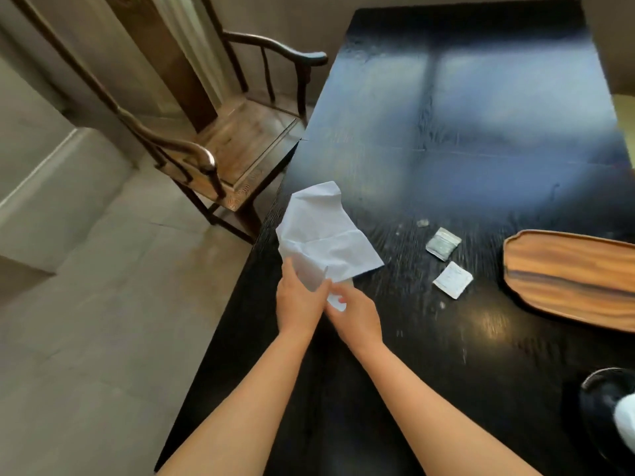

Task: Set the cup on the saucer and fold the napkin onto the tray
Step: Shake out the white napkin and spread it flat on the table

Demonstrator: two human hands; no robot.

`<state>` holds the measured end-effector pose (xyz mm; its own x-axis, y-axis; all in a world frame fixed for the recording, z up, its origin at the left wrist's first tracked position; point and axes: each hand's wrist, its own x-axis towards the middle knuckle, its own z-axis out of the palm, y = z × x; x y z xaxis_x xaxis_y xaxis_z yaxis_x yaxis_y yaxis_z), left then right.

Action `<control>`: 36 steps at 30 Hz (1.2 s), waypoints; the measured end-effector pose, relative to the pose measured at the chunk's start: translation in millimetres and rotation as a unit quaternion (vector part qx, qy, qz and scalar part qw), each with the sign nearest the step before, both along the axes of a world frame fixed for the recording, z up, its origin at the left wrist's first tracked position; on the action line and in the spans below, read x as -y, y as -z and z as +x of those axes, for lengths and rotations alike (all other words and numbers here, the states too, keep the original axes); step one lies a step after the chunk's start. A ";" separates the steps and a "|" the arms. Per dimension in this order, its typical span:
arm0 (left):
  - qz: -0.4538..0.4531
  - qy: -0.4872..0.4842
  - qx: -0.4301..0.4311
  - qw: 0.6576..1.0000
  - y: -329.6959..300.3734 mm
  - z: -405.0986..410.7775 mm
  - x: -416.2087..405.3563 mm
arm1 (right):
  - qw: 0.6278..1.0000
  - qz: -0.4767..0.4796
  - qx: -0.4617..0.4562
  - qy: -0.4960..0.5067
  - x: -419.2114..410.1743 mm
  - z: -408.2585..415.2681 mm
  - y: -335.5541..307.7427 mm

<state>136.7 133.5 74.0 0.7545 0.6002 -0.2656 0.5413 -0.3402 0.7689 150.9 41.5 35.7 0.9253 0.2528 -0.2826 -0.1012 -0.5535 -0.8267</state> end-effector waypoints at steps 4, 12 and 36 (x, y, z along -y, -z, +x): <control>-0.014 -0.003 0.004 1.000 8.2 17.5 -23.8 | 0.998 -0.031 -0.019 0.048 -21.8 1.3 3.7; -0.032 -0.029 0.030 0.999 -20.4 30.6 -81.2 | 0.996 -0.042 0.071 0.012 -26.0 -5.6 -32.3; 0.336 0.415 0.162 0.830 -148.1 -0.5 -140.0 | 0.915 -0.156 0.361 -0.085 51.3 -22.0 -179.1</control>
